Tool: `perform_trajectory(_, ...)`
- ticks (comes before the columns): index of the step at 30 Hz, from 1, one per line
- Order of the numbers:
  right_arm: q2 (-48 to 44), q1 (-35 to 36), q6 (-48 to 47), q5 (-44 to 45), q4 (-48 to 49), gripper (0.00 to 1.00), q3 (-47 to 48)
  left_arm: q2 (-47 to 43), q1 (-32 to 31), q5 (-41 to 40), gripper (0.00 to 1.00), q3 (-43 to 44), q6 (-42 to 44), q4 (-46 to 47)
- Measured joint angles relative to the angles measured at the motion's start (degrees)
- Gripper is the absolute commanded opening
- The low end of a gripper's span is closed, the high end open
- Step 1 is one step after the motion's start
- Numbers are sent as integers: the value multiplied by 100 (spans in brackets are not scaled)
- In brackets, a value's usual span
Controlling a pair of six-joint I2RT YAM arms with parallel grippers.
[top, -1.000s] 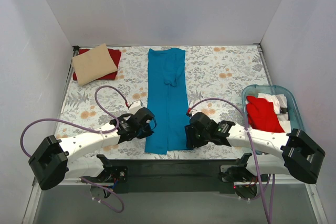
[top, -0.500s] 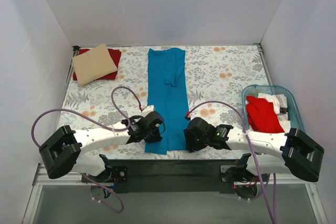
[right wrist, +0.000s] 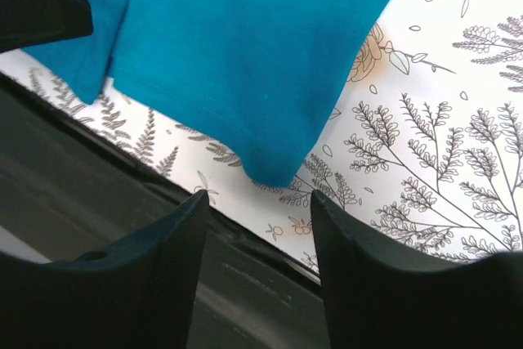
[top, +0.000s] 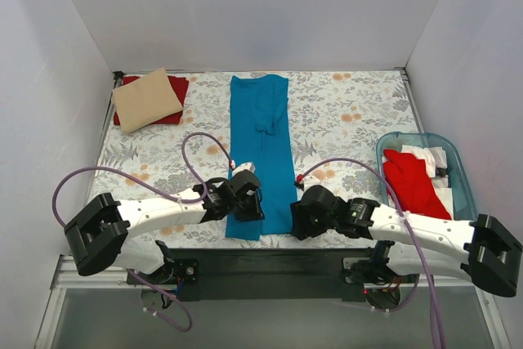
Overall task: Fold and stack the t-shirts
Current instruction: Fold the tshirt
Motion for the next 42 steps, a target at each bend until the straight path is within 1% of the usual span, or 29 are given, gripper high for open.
perform_trajectory(2, -317, 0, 7, -2, -70, 51, -46, -142, 2, -55, 3, 120, 0, -133)
perform_trajectory(3, -433, 0, -4, 0, -111, 43, -46, -223, 2, -129, 3, 188, -28, -238)
perform_trajectory(5, -514, 0, -76, 7, -170, 38, 0, -417, 22, -269, 3, 269, -98, -448)
perform_trajectory(7, -396, -2, -120, 39, -225, 30, 122, -673, 74, -422, 4, 273, -245, -734)
perform_trajectory(10, -7, -48, -214, 81, -199, 23, 369, -1143, 219, -599, 5, 177, -433, -1110)
perform_trajectory(15, 426, -227, -289, 35, 50, 20, 372, -1912, 459, -715, 4, -308, -640, -1532)
perform_trajectory(16, 492, -256, -295, -13, 138, 17, 332, -1963, 468, -713, 4, -413, -671, -1569)
perform_trajectory(19, 798, -260, -337, -236, 365, 14, 205, -1945, 472, -708, 4, -702, -767, -1725)
perform_trajectory(21, 970, -260, -343, -352, 485, 14, 111, -1934, 472, -717, 4, -831, -833, -1853)
perform_trajectory(24, 964, -286, -376, -481, 656, 15, 68, -1956, 472, -739, 6, -894, -918, -1991)
perform_trajectory(26, 938, -286, -378, -511, 699, 16, 35, -1993, 472, -758, 12, -896, -962, -2048)
perform_trajectory(27, 925, -286, -378, -525, 697, 21, 31, -2011, 472, -774, 15, -896, -990, -2074)
perform_trajectory(28, 901, -286, -378, -535, 680, 25, 28, -2020, 472, -785, 22, -898, -1003, -2105)
perform_trajectory(29, 859, -286, -374, -544, 632, 29, 28, -2022, 472, -800, 25, -898, -1016, -2142)
perform_trajectory(30, 787, -284, -376, -542, 555, 39, 28, -2022, 472, -817, 27, -898, -1036, -2170)
perform_trajectory(32, 555, -286, -372, -494, 332, 46, 28, -2022, 474, -844, 30, -898, -1054, -2212)
perform_trajectory(33, 417, -299, -374, -474, 243, 53, 28, -2022, 474, -841, 31, -898, -1056, -2223)
perform_trajectory(38, -313, -610, -376, -522, -42, 56, 4, -2085, 479, -796, 32, -986, -1036, -2146)
perform_trajectory(42, -393, -981, -378, -737, -55, 56, -146, -2098, 516, -726, 30, -1145, -1038, -2031)
